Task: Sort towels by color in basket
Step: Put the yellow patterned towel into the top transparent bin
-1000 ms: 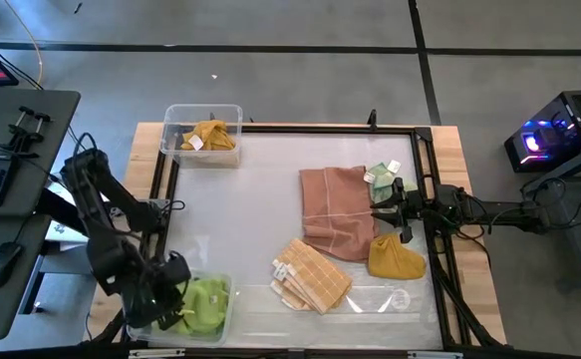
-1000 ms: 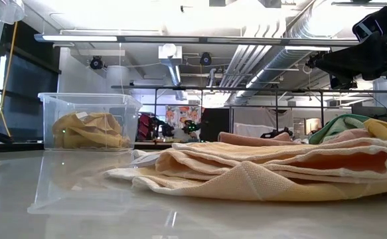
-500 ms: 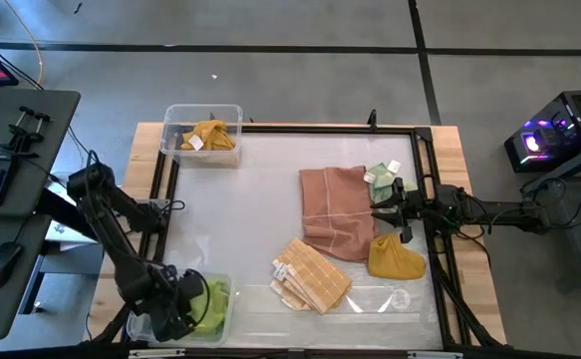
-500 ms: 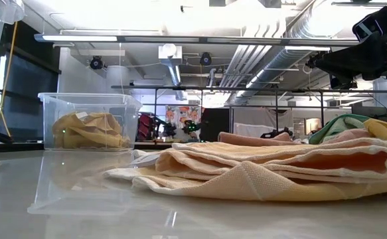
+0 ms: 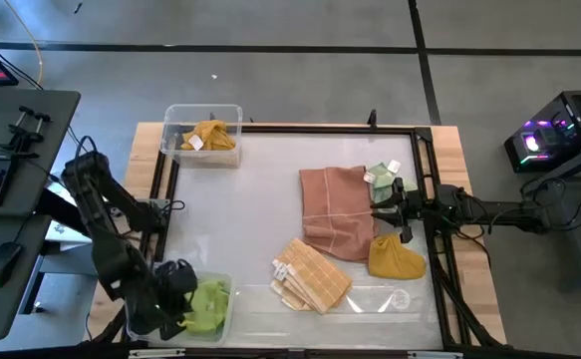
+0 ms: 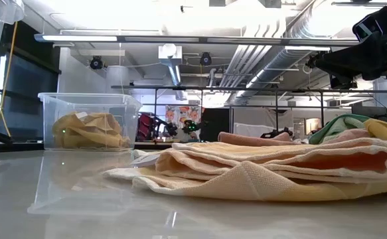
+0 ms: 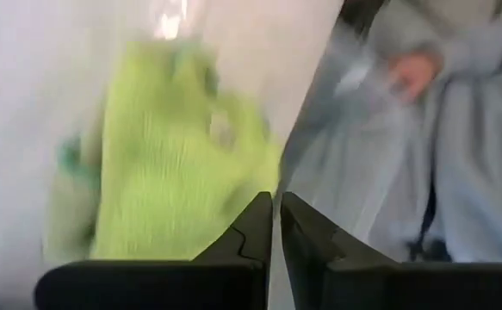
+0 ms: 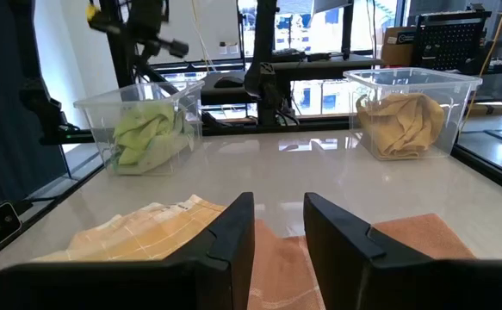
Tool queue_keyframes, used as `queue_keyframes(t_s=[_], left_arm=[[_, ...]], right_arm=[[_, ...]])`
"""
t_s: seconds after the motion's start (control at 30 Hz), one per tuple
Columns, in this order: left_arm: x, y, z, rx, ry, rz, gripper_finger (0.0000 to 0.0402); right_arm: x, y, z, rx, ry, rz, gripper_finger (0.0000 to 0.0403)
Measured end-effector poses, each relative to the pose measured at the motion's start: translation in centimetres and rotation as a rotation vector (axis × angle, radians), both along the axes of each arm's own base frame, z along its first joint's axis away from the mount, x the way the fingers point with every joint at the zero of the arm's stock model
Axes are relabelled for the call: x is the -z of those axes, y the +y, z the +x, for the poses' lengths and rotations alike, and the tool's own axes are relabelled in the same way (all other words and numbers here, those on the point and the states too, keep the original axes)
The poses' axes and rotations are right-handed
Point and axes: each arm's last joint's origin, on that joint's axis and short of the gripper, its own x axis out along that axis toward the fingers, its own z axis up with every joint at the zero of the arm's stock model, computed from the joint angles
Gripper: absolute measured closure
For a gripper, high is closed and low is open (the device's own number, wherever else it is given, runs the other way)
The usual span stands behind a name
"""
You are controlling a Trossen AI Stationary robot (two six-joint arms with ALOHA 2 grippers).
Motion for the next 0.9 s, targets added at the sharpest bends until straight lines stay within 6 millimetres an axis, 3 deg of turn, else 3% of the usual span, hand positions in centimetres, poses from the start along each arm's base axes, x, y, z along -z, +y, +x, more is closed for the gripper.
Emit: queue_keyframes(t_s=[0.1, 0.2, 0.3, 0.37, 0.67, 0.8, 0.9], left_arm=[[-0.9, 0.5, 0.5, 0.051, -0.211, 0.163, 0.0389], [-1.2, 1.1, 1.0, 0.077, -0.448, 0.491, 0.0389], [-0.5, 1.7, 1.5, -0.014, -0.627, 0.837, 0.0389], [0.4, 2.5, 1.8, -0.084, -0.672, 0.969, 0.0389], [5.0, 7.1, 5.4, -0.177, -0.454, 0.962, 0.0389], [6.4, 8.7, 8.2, -0.097, -0.409, 0.859, 0.0389], [6.7, 9.9, 10.5, -0.015, -0.488, 0.767, 0.0389]], right_arm=[[0.0, 0.0, 0.0, 0.0, 0.0, 0.0, 0.0305], [0.0, 0.0, 0.0, 0.0, 0.0, 0.0, 0.0305], [0.0, 0.0, 0.0, 0.0, 0.0, 0.0, 0.0305], [0.0, 0.0, 0.0, 0.0, 0.0, 0.0, 0.0305], [0.0, 0.0, 0.0, 0.0, -0.001, 0.0, 0.0305], [0.0, 0.0, 0.0, 0.0, 0.0, 0.0, 0.0305], [0.0, 0.0, 0.0, 0.0, 0.0, 0.0, 0.0305]])
